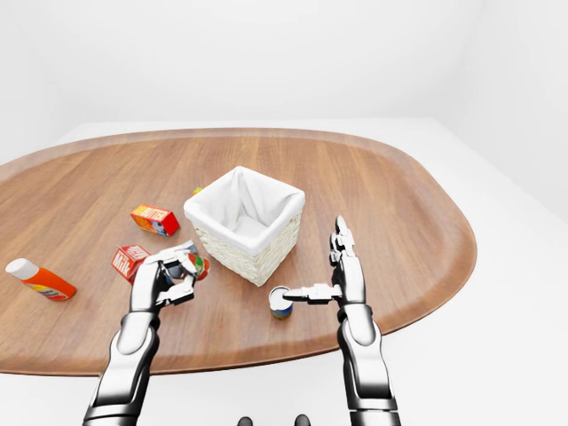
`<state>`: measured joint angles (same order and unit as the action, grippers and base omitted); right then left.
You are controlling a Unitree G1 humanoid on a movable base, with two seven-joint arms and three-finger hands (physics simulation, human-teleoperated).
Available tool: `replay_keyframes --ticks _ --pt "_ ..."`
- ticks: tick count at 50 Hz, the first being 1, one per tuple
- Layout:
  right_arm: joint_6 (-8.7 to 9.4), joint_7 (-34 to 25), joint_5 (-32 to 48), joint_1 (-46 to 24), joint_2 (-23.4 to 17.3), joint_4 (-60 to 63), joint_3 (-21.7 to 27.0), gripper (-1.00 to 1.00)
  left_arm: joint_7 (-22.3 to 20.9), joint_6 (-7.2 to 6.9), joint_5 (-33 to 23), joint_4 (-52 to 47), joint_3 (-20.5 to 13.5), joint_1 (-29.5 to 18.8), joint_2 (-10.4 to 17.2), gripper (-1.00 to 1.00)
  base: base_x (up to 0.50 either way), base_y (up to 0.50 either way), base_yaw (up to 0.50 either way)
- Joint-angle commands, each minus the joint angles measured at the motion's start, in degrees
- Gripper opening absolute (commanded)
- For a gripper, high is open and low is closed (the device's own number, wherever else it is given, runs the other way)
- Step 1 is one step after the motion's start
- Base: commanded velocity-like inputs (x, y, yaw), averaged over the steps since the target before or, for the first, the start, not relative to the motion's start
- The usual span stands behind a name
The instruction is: Pick up the tomato sauce, and put it in the basket.
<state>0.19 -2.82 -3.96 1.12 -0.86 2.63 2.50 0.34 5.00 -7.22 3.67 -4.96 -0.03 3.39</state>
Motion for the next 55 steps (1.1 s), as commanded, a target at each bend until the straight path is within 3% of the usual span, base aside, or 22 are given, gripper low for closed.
replay_keyframes --ticks 1,8,9,14,18,24,32,39,40,45,55 --pt "0.32 0.04 -0.08 -0.14 -0.10 0.24 0.20 1.00 -1.54 0.00 -0.88 -9.44 0.08 1.61 -0.69 -0.73 0.00 0.00 0.00" --pt "0.95 0.03 -0.29 0.08 -0.16 1.17 0.45 1.00 -2.66 0.00 -0.21 -22.27 0.71 -0.69 -1.21 -0.74 0.00 0.00 0.00" --pt "0.85 0.02 -0.28 0.09 -0.14 1.10 0.44 1.00 -2.77 -1.24 -0.35 -24.10 0.91 -1.20 -1.20 -0.73 0.00 0.00 0.00" --pt "0.45 0.01 -0.27 -0.04 -0.11 0.60 0.43 1.00 -3.33 -4.88 -0.64 -27.10 0.86 -2.99 -0.68 -0.72 0.00 0.00 0.00" --pt "0.34 0.09 -0.18 -0.13 -0.08 0.32 0.34 1.00 -3.70 -6.30 -0.91 -27.82 0.52 -4.15 -0.32 -0.73 0.00 0.00 0.00" --pt "0.06 0.19 -0.03 -0.28 -0.03 -0.24 0.13 1.00 -4.19 -10.00 -1.81 -29.43 0.42 -7.40 0.32 -0.72 0.00 0.00 0.00" --pt "0.30 0.20 -0.15 -0.40 -0.07 -0.09 0.20 1.00 -4.10 -10.00 -3.58 -26.29 0.70 -13.06 1.29 -0.71 0.00 0.00 0.00" --pt "0.07 0.15 -0.13 -0.02 -0.01 0.06 0.12 1.00 -3.76 -10.00 -5.22 -16.51 0.76 -19.49 2.71 -0.79 0.00 0.00 0.00" --pt "0.53 0.21 -0.12 0.05 -0.01 0.59 0.07 1.00 -3.37 -8.87 -5.64 -12.98 0.74 -21.50 3.11 -0.84 0.00 0.00 0.00" --pt "0.37 0.16 -0.18 0.05 -0.01 0.41 0.14 1.00 -2.42 -6.12 -5.98 -3.70 0.58 -26.48 3.96 -1.00 0.00 0.00 0.00" --pt "0.29 0.22 -0.27 -0.27 -0.04 0.00 0.19 1.00 -0.95 -1.95 -7.65 9.99 1.16 -34.27 4.99 -1.00 0.00 0.00 0.00"
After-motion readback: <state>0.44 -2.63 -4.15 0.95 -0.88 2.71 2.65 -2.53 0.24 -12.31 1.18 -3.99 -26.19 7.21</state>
